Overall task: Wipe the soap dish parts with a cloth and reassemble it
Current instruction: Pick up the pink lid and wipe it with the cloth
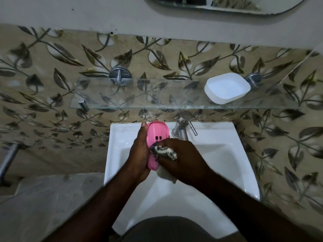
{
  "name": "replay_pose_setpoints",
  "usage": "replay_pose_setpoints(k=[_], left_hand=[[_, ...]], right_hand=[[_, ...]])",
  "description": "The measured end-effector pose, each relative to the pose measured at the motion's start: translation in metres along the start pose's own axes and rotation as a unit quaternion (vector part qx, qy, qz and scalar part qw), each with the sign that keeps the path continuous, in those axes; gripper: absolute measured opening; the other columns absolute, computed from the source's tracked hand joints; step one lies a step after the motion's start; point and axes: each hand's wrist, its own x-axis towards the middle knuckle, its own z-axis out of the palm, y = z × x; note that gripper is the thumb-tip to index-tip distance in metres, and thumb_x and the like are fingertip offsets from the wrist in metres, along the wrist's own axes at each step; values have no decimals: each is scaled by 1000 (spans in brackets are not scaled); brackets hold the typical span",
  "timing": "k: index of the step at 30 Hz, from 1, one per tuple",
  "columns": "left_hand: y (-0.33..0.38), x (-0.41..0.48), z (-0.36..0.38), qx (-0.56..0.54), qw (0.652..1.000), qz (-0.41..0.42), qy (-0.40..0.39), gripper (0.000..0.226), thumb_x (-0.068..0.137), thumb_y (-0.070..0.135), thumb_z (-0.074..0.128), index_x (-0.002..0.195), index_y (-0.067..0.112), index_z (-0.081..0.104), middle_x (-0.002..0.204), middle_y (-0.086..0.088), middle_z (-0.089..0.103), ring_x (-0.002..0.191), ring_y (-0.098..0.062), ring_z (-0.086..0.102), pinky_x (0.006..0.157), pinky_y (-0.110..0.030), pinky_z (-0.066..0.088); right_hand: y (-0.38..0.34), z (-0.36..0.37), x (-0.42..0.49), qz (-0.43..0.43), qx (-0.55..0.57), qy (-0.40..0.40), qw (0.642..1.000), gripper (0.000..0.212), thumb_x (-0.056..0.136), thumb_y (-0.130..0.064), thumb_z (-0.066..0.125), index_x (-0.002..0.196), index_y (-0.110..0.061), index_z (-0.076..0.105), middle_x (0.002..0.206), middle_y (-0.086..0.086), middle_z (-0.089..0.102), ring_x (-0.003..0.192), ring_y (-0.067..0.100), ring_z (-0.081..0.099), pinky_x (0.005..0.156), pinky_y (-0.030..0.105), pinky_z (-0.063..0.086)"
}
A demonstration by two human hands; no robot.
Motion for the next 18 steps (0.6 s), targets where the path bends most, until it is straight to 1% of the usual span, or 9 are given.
replay_pose_setpoints(k=[2, 4, 6, 8, 10, 13, 15, 17, 18], left_hand=[[0, 1, -1, 0, 1000, -11, -2, 72, 87, 67, 37, 122, 8, 61, 103, -18, 73, 91, -31, 70, 75, -39, 56], [0, 2, 1, -2, 1000, -20, -9, 70, 88, 67, 35, 120, 11, 62, 100, -15, 75, 87, -30, 72, 73, -40, 57], [2, 3, 2, -15, 1000, -18, -17, 73, 89, 67, 34, 124, 7, 60, 103, -18, 73, 91, -30, 71, 76, -39, 58], [5, 2, 2, -25, 999, -11, -21, 78, 88, 67, 37, 126, 2, 58, 111, -22, 69, 98, -31, 67, 83, -39, 56], [6, 2, -1, -30, 999, -10, -25, 76, 89, 66, 37, 123, 3, 61, 106, -21, 71, 93, -30, 70, 79, -37, 58], [1, 4, -2, -20, 998, -8, -59, 68, 94, 63, 27, 118, 11, 63, 103, -14, 74, 92, -25, 72, 74, -36, 60], [0, 5, -4, -10, 998, 6, -57, 62, 95, 61, 28, 114, 16, 67, 107, -11, 74, 95, -25, 72, 71, -37, 60], [4, 6, -5, -4, 998, 9, -57, 64, 92, 64, 31, 113, 16, 68, 108, -12, 73, 96, -27, 71, 71, -39, 59], [8, 8, -6, -3, 998, 6, -56, 68, 90, 67, 32, 118, 14, 65, 111, -15, 72, 99, -29, 70, 77, -41, 58]], right_hand=[[8, -7, 9, 36, -1, 35, 999, 17, 79, -19, 73, 95, -25, 73, 92, -9, 73, 87, 8, 67, 80, 27, 51], [8, -6, 15, 65, -17, 84, 994, 10, 79, -20, 72, 89, -22, 71, 87, -6, 73, 83, 12, 66, 77, 28, 50], [1, 3, 12, 37, -39, 110, 992, 12, 79, -20, 70, 91, -21, 71, 90, -4, 73, 84, 12, 65, 78, 23, 47], [-9, 12, 2, -19, -40, 67, 997, 15, 79, -21, 64, 93, -25, 70, 91, -6, 72, 85, 9, 63, 80, 21, 47], [-13, 12, 3, -48, -57, 22, 997, 17, 79, -24, 60, 93, -25, 69, 91, -6, 71, 88, 12, 65, 82, 27, 49], [-6, 1, 24, 1, -74, 94, 993, 20, 83, -25, 68, 101, -16, 71, 100, 1, 73, 95, 19, 66, 86, 29, 48], [-1, -8, 35, 35, -62, 141, 987, 15, 84, -20, 70, 98, -14, 70, 95, 2, 72, 90, 20, 66, 82, 30, 49], [1, -9, 31, 27, -47, 155, 986, 12, 84, -18, 70, 95, -15, 71, 92, 1, 73, 88, 18, 66, 80, 30, 49], [1, -6, 23, 8, -43, 141, 989, 14, 84, -18, 70, 97, -17, 72, 95, 0, 74, 89, 15, 65, 82, 29, 49]])
